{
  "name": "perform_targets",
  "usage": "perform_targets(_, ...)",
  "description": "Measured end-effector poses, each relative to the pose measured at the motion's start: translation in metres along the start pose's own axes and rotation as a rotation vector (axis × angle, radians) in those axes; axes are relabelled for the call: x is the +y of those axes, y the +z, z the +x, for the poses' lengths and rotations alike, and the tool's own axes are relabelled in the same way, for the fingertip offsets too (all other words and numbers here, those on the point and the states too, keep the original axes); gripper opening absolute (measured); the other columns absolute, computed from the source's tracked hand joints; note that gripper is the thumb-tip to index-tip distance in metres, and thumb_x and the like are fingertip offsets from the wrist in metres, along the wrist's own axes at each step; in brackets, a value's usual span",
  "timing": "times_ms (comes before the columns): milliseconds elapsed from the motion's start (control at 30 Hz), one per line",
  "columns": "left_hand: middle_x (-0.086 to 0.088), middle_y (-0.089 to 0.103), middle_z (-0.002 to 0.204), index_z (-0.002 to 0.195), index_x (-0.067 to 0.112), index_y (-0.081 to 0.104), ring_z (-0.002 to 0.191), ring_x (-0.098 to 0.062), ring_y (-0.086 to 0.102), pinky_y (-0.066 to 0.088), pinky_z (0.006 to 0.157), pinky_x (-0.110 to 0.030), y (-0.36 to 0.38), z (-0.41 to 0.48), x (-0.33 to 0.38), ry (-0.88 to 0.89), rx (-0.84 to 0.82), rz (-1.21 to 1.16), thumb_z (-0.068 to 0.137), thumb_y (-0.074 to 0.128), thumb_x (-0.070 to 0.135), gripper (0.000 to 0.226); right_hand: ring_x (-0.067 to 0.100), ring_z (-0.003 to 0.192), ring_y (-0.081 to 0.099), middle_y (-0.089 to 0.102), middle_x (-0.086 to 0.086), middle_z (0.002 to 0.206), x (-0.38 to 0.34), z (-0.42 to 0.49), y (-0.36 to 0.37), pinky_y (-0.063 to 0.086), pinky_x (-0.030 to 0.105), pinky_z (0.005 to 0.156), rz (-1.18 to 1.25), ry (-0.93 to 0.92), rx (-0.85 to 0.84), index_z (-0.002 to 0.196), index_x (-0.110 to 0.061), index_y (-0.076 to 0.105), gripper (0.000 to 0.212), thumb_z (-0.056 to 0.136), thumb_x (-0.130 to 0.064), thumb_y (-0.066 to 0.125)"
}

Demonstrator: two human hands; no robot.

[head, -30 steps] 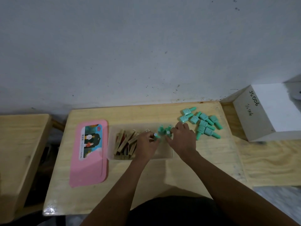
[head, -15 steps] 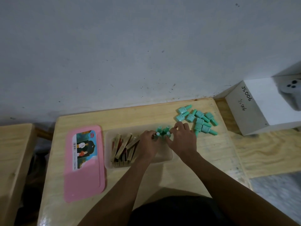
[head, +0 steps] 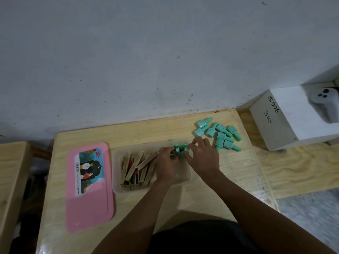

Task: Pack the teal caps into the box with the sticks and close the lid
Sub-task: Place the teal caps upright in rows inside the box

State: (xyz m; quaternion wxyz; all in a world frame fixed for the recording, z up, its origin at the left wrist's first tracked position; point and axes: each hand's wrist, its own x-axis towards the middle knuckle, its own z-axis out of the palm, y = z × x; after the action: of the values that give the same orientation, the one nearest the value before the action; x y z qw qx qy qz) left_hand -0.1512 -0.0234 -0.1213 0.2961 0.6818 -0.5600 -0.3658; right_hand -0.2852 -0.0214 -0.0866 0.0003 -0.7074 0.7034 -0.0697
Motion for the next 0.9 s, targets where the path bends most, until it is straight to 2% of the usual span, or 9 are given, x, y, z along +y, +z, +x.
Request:
perform_targets(400,-0.004,0.064,0.099,0.106,0.011,0.067,0.09,-0.017,0.06,0.044,0.075,-0.023,-0.002,-0.002,0.002,0.009,-0.005,0.024,0.078,0.067,0.005,0.029,0.018,0.093,0.06,0.063,-0.001,0.104,0.014,-0.004,-0.008,0.052,0.032,0.058,0.142,-0.007,0.037,0.096,-0.025,0.074,0.031,0.08,-0.051,0.069)
perform_targets(500,-0.003,0.063,0.1,0.105,0.012,0.065,0.089,-0.018,0.06,0.05,0.075,-0.029,-0.004,-0.005,0.007,-0.001,0.023,0.018,0.081,0.069,0.013,0.024,0.016,0.092,0.061,0.065,-0.002,0.103,0.029,-0.014,-0.017,0.049,0.027,0.057,0.199,0.053,0.091,0.097,-0.026,0.073,0.03,0.081,-0.051,0.069)
perform_targets(567,-0.003,0.061,0.099,0.103,0.011,0.062,0.085,-0.018,0.058,0.048,0.071,-0.029,-0.008,-0.009,0.013,0.016,0.06,0.037,0.081,0.07,0.017,0.024,0.013,0.093,0.06,0.065,-0.004,0.103,0.046,-0.023,-0.021,0.048,0.025,0.059,0.243,0.148,0.086,0.099,-0.026,0.072,0.027,0.084,-0.047,0.068)
perform_targets(700,-0.004,0.057,0.096,0.096,0.011,0.059,0.082,-0.019,0.055,0.047,0.067,-0.031,-0.013,-0.017,0.029,0.167,0.147,0.12,0.081,0.07,0.024,0.022,0.011,0.1,0.059,0.064,-0.008,0.113,0.092,-0.04,-0.017,0.053,0.03,0.072,0.295,0.403,-0.033,0.114,-0.028,0.066,0.032,0.089,-0.047,0.059)
perform_targets(800,0.001,0.057,0.087,0.088,0.015,0.059,0.076,-0.012,0.053,0.045,0.063,-0.027,-0.006,-0.025,0.047,0.393,0.185,0.225,0.084,0.066,0.027,0.015,0.013,0.101,0.059,0.064,-0.008,0.115,0.129,-0.049,-0.01,0.053,0.034,0.079,0.321,0.532,-0.153,0.125,-0.029,0.058,0.041,0.09,-0.05,0.056)
perform_targets(900,0.004,0.056,0.079,0.082,0.018,0.06,0.072,-0.009,0.051,0.04,0.061,-0.021,0.015,-0.028,0.068,0.583,0.098,0.236,0.086,0.064,0.031,0.014,0.017,0.105,0.057,0.063,-0.004,0.119,0.158,-0.051,-0.007,0.053,0.038,0.082,0.341,0.585,-0.187,0.128,-0.03,0.056,0.043,0.09,-0.05,0.056)
